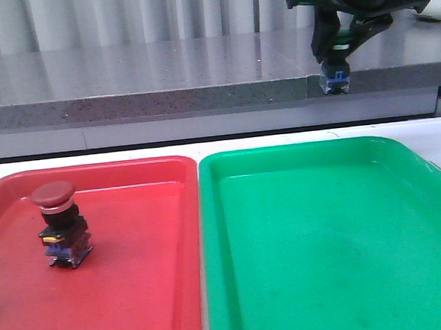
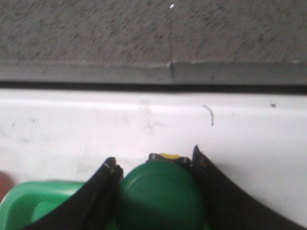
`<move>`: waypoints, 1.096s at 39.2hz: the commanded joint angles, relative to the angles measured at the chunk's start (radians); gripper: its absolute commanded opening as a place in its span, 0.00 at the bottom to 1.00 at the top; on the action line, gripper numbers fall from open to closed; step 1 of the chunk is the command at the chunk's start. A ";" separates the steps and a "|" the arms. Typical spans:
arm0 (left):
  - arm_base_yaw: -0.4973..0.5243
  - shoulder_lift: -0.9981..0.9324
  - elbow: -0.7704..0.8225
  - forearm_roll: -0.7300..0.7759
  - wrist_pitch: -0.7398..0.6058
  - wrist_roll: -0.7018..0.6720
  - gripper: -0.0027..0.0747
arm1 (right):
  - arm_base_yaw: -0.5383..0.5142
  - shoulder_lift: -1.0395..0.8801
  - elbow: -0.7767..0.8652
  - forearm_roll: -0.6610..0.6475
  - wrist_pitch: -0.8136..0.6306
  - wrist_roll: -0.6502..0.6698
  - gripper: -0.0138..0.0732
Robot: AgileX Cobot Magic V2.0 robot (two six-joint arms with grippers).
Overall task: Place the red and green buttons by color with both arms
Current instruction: 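Carry the green button into the green tray and release it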
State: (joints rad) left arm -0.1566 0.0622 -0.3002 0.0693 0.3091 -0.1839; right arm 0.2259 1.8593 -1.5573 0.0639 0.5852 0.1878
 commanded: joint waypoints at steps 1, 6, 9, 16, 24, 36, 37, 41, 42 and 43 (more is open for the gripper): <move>0.002 0.011 -0.027 -0.007 -0.086 -0.010 0.01 | 0.048 -0.149 0.109 -0.007 -0.109 -0.016 0.29; 0.002 0.011 -0.027 -0.007 -0.086 -0.010 0.01 | 0.113 -0.248 0.301 -0.007 -0.175 -0.015 0.29; 0.002 0.011 -0.027 -0.007 -0.086 -0.010 0.01 | 0.149 -0.302 0.421 0.009 -0.206 -0.015 0.29; 0.002 0.011 -0.027 -0.007 -0.086 -0.010 0.01 | 0.211 -0.355 0.628 0.031 -0.278 -0.015 0.29; 0.002 0.011 -0.027 -0.007 -0.086 -0.010 0.01 | 0.220 -0.335 0.708 0.052 -0.325 -0.014 0.29; 0.002 0.011 -0.027 -0.007 -0.086 -0.010 0.01 | 0.220 -0.337 0.707 0.061 -0.305 -0.014 0.76; 0.002 0.011 -0.027 -0.007 -0.086 -0.010 0.01 | 0.220 -0.342 0.704 0.064 -0.298 -0.014 0.81; 0.002 0.011 -0.027 -0.007 -0.086 -0.010 0.01 | 0.220 -0.388 0.688 0.064 -0.286 -0.014 0.90; 0.002 0.011 -0.027 -0.007 -0.086 -0.010 0.01 | 0.220 -0.403 0.683 0.064 -0.282 -0.014 0.91; 0.002 0.011 -0.027 -0.007 -0.086 -0.010 0.01 | 0.219 -0.424 0.674 0.064 -0.281 -0.014 0.90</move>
State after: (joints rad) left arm -0.1566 0.0622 -0.3002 0.0693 0.3091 -0.1839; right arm 0.4457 1.5240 -0.8351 0.1222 0.3383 0.1878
